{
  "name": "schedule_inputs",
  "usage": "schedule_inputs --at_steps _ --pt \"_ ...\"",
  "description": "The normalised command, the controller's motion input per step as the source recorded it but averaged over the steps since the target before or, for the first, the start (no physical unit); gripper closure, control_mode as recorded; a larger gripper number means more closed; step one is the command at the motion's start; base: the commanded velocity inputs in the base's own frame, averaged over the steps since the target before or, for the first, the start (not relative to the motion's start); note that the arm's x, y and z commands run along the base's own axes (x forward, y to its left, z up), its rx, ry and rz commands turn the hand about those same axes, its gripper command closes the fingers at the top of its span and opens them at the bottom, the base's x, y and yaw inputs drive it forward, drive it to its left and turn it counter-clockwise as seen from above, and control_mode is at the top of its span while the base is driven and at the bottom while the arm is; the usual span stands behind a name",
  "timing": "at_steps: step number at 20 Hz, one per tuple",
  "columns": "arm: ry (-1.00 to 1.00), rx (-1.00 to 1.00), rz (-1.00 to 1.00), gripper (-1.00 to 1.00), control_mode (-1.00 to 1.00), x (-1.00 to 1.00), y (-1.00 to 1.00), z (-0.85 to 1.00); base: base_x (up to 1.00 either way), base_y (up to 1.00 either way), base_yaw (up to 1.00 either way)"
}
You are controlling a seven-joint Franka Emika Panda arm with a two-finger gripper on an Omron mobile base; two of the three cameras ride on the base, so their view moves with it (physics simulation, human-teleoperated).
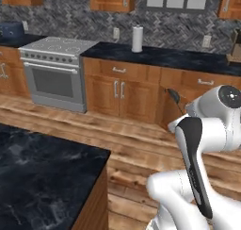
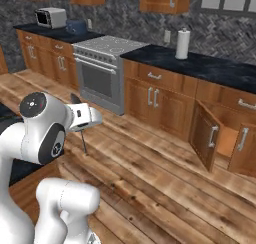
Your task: Take the fork and place it on the left side of the plate. Then take the spoon and place it on the right side of the plate. Make sure they're directly next to the plate.
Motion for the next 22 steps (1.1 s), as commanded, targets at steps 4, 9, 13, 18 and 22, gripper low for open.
schedule_inputs --at_steps 4,9,13,18,22 --pt "0.0 0.0 0.0 1.0 1.0 0.0 0.0 0.0 -0.76 0.59 0.28" --pt "0.0 0.0 0.0 1.0 1.0 0.0 0.0 0.0 -0.79 0.61 0.28" --pt "0.0 0.0 0.0 1.0 1.0 0.0 0.0 0.0 -0.82 0.72 0.26" --pt "0.0 0.0 0.0 1.0 1.0 0.0 0.0 0.0 -0.87 0.81 0.23" --pt "0.0 0.0 0.0 1.0 1.0 0.0 0.0 0.0 -0.89 0.9 0.22"
